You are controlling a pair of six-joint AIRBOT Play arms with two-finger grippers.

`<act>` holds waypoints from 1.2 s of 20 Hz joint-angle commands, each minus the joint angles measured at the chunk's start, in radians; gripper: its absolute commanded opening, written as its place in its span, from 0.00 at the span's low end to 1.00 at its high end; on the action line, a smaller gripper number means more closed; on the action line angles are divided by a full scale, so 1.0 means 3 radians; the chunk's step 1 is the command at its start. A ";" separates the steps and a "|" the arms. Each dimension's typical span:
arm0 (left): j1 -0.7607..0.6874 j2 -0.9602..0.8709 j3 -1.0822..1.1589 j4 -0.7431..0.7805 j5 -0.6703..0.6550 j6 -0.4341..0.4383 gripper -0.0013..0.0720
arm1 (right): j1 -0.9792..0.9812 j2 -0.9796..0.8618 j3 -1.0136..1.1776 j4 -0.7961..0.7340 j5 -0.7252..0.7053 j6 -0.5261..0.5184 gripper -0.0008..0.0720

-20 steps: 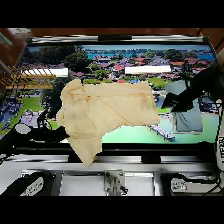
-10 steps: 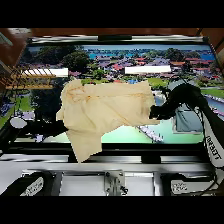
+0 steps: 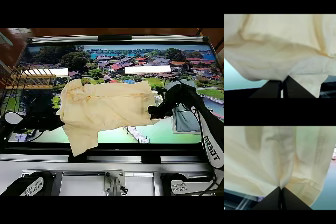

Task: Fold the shirts.

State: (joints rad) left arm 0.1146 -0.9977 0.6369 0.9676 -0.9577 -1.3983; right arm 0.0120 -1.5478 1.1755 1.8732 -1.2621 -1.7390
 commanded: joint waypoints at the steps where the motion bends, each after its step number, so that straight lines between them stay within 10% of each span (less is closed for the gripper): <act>1: 0.0018 -0.0001 0.0178 0.0037 -0.0018 0.0000 0.07 | 0.0004 0.0221 0.0160 -0.0298 0.0287 0.0131 0.09; 11: 0.0011 -0.0009 0.0324 0.0037 -0.0240 0.0098 0.07 | 0.0008 0.0029 0.0295 -0.0690 0.0615 0.0791 0.12; 14: 0.0011 -0.0009 0.0324 0.0037 -0.0242 0.0098 0.07 | 0.0005 -0.0136 0.0295 -0.0693 0.0567 0.0796 0.71; 19: 0.0011 -0.0009 0.0324 0.0038 -0.0249 0.0099 0.07 | -0.0243 0.0006 0.0333 -0.0711 0.0094 0.0689 0.71; 24: 0.0011 -0.0009 0.0324 0.0037 -0.0253 0.0098 0.07 | -0.0936 0.0005 0.0014 0.0454 -0.0062 0.0314 0.71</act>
State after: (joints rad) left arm 0.1188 -1.0000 0.7330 0.9787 -1.0321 -1.3689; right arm -0.1761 -1.5486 1.2285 1.8355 -1.2472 -1.5875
